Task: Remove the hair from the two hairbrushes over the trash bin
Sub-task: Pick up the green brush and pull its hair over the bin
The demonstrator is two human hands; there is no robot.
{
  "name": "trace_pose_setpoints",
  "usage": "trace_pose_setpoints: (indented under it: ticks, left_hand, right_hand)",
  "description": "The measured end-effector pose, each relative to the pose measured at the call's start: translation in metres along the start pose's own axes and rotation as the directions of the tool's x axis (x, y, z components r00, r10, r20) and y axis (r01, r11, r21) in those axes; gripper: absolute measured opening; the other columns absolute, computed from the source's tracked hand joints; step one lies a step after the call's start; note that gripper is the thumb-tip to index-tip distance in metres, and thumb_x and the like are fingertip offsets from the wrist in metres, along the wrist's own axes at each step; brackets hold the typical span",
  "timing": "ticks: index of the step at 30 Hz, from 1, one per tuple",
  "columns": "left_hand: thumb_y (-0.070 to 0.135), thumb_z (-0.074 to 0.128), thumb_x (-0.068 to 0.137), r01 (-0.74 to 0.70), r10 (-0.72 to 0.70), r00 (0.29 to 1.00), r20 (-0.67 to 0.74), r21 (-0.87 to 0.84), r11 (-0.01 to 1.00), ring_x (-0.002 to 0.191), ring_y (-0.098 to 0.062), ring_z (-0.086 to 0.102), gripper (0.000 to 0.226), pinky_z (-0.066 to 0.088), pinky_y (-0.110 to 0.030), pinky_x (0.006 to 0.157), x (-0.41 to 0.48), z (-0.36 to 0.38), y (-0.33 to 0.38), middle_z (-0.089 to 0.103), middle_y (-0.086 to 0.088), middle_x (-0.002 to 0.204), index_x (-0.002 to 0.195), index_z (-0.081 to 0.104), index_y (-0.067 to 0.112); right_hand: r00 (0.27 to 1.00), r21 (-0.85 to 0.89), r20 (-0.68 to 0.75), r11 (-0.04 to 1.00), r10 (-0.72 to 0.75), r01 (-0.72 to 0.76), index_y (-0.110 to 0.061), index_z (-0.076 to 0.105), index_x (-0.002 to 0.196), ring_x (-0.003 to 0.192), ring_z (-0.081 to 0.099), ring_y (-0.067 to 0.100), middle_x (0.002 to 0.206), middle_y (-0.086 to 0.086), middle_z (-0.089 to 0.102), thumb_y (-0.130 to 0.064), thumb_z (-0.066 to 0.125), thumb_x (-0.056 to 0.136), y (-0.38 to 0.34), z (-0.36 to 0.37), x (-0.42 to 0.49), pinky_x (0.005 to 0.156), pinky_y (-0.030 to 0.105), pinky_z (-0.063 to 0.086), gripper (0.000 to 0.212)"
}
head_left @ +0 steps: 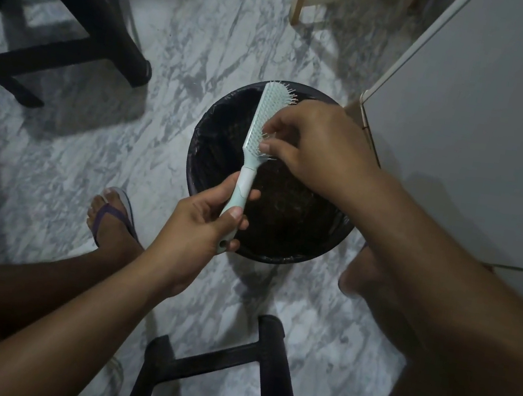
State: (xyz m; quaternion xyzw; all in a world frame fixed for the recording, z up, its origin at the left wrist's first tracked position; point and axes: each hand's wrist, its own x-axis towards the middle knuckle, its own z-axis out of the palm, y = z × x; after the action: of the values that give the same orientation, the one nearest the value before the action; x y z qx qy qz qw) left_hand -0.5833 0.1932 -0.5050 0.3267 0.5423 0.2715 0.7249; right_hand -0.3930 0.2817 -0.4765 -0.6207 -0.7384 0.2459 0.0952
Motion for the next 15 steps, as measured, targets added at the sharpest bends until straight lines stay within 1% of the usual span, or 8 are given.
trace_pose_setpoints:
  ticks: [3,5,7,8,10,12,13,15]
  left_hand:
    - [0.002,0.049,0.101,0.029,-0.028,0.999,0.020,-0.047,0.998,0.081,-0.013,0.052,0.050,0.043,-0.030,0.063,-0.001,0.000,-0.002,0.069,0.003,0.127,0.144,0.053,0.029]
    - [0.002,0.049,0.101,0.064,-0.059,0.997,0.046,-0.128,0.990,0.080,-0.012,0.052,0.049,0.042,-0.028,0.062,-0.003,0.003,-0.003,0.070,0.001,0.127,0.142,0.055,0.027]
    - [0.002,0.048,0.101,0.077,-0.065,0.995,0.072,-0.177,0.981,0.079,-0.012,0.052,0.048,0.042,-0.027,0.061,-0.002,0.004,-0.002,0.069,0.001,0.128,0.141,0.056,0.026]
    - [0.002,0.048,0.100,0.077,-0.063,0.995,0.079,-0.184,0.980,0.079,-0.012,0.053,0.047,0.043,-0.026,0.061,-0.001,0.004,-0.002,0.069,0.001,0.128,0.141,0.056,0.025]
    - [0.002,0.048,0.100,0.072,-0.056,0.995,0.085,-0.189,0.979,0.080,-0.012,0.053,0.047,0.044,-0.026,0.060,0.000,0.003,-0.002,0.069,0.001,0.128,0.142,0.056,0.024]
    - [0.002,0.049,0.100,0.071,-0.056,0.995,0.088,-0.190,0.979,0.079,-0.011,0.054,0.047,0.044,-0.026,0.060,0.001,0.003,-0.002,0.070,0.001,0.127,0.142,0.056,0.024]
    - [0.002,0.049,0.100,0.074,-0.058,0.994,0.090,-0.191,0.979,0.079,-0.011,0.054,0.047,0.044,-0.026,0.059,0.001,0.004,-0.001,0.070,0.001,0.127,0.141,0.056,0.024]
    - [0.001,0.049,0.100,0.088,-0.069,0.992,0.102,-0.191,0.978,0.078,-0.011,0.054,0.047,0.044,-0.025,0.059,0.000,0.005,-0.002,0.070,0.001,0.127,0.141,0.056,0.024]
  right_hand:
    - [1.000,0.029,0.018,0.999,0.020,-0.020,-0.030,0.074,0.099,0.088,0.062,0.006,0.095,-0.012,0.069,-0.042,0.070,0.088,0.002,0.004,0.002,0.081,0.035,0.054,0.017]
    - [0.998,0.190,-0.029,0.981,0.051,-0.044,-0.021,0.074,0.096,0.080,0.065,0.009,0.085,-0.008,0.070,-0.033,0.067,0.092,0.002,0.004,0.004,0.078,0.035,0.055,0.014]
    - [0.981,0.422,-0.111,0.902,0.157,-0.097,-0.012,0.071,0.096,0.065,0.065,0.003,0.074,-0.007,0.067,-0.025,0.063,0.096,0.003,-0.003,0.007,0.067,0.025,0.054,0.015]
    - [0.970,0.491,-0.153,0.866,0.191,-0.093,-0.011,0.070,0.095,0.061,0.063,-0.001,0.072,-0.009,0.066,-0.023,0.062,0.097,0.005,-0.010,0.009,0.063,0.020,0.052,0.015]
    - [0.964,0.483,-0.197,0.874,0.177,-0.062,-0.013,0.072,0.095,0.067,0.062,-0.004,0.077,-0.010,0.068,-0.024,0.065,0.095,0.010,-0.021,0.011,0.067,0.017,0.049,0.013]
    - [0.980,0.403,-0.160,0.914,0.116,-0.042,-0.017,0.076,0.097,0.077,0.065,0.000,0.086,-0.008,0.072,-0.025,0.068,0.092,0.012,-0.025,0.008,0.071,0.015,0.052,0.012]
    - [0.988,0.348,-0.128,0.937,0.085,-0.036,-0.019,0.077,0.096,0.079,0.066,0.003,0.087,-0.008,0.073,-0.027,0.070,0.090,0.012,-0.023,0.006,0.073,0.018,0.054,0.012]
    - [0.997,0.178,-0.074,0.984,0.035,-0.021,-0.024,0.076,0.096,0.080,0.065,0.006,0.089,-0.009,0.071,-0.031,0.070,0.088,0.007,-0.014,0.000,0.077,0.031,0.057,0.013]
